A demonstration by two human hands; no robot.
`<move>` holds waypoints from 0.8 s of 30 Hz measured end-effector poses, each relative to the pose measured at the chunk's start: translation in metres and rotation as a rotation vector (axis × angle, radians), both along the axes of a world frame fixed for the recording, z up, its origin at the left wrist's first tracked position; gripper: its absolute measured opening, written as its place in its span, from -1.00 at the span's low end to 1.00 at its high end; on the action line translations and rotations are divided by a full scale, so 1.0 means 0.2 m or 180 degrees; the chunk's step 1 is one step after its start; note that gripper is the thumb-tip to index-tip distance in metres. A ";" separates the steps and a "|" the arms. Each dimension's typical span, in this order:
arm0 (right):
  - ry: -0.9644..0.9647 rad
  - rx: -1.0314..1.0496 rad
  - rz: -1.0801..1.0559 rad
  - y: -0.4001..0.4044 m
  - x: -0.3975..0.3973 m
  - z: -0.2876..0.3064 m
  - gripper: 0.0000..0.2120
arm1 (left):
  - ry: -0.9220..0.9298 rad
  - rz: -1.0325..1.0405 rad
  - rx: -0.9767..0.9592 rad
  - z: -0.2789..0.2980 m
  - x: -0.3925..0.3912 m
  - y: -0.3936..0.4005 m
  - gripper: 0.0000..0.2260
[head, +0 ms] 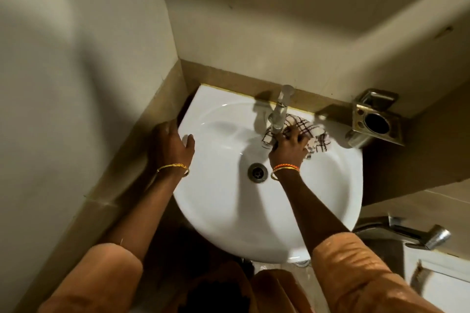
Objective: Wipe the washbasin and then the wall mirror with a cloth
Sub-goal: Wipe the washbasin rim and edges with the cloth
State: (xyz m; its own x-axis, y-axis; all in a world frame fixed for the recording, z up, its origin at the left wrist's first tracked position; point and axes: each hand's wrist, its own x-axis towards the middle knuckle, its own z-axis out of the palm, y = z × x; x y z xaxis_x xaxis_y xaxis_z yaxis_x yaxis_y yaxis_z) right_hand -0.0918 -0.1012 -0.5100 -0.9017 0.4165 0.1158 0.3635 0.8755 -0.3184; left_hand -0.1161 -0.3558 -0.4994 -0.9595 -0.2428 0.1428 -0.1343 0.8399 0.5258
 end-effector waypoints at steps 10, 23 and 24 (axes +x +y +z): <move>-0.0243 -0.0367 -0.1411 -0.52 -0.17 0.00 -0.62 | -0.1104 0.0004 0.0320 0.04 -0.27 -0.16 -0.79; -0.0178 -0.0319 -0.0698 -0.56 -0.53 0.03 -0.53 | -0.1891 -0.0508 0.0572 0.05 -0.36 -0.24 -0.70; -0.0126 -0.0282 -0.0690 -0.56 -0.52 0.02 -0.54 | -0.1917 -0.0552 0.0723 0.04 -0.36 -0.26 -0.69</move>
State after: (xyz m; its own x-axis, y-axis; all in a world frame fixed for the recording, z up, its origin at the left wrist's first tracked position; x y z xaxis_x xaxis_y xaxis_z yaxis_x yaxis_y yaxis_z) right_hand -0.1962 -0.2125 -0.5058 -0.7931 0.6079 0.0366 0.5537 0.7448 -0.3723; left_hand -0.1878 -0.4071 -0.4910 -0.8835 -0.0387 -0.4668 -0.3329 0.7530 0.5676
